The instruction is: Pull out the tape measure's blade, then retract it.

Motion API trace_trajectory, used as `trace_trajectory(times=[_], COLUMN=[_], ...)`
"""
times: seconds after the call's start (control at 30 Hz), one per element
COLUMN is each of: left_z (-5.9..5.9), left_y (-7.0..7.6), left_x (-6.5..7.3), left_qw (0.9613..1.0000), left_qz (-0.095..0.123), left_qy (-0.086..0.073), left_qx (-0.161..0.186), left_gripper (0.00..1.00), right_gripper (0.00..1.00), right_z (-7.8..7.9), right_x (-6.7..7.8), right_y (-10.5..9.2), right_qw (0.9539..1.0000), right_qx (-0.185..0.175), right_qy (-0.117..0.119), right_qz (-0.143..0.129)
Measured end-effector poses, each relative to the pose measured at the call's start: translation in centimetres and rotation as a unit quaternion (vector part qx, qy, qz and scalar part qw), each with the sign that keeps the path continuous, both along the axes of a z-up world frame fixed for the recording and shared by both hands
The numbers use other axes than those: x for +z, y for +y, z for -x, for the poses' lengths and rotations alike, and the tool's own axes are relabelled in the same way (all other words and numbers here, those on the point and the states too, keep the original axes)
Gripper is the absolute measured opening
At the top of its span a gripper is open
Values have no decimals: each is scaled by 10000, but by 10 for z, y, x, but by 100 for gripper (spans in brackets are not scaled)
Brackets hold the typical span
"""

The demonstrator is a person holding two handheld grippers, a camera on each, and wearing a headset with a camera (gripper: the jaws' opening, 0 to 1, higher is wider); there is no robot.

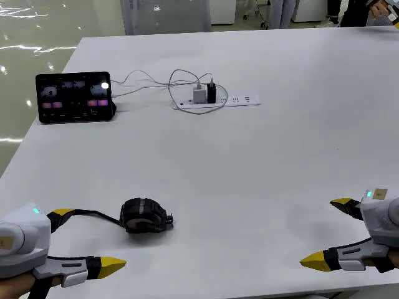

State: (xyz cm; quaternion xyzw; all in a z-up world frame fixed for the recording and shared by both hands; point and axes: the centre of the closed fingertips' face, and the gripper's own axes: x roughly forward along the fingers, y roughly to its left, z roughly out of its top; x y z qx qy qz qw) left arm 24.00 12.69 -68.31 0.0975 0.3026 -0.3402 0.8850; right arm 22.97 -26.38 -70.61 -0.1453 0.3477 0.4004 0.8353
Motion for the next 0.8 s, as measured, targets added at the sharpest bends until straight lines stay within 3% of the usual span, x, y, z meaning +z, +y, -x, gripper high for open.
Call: trace_trajectory(times=[0.8], left_z=[-3], left_y=[2], left_x=[1], left_qw=[10000], left_qz=[-48], left_qy=[-5], left_qx=[-76], left_gripper=[99], right_gripper=[99], right_z=[-5], right_x=[1], right_y=[-4], right_qw=[10000], right_qx=[-68], right_qy=[-17], right_qz=[11])
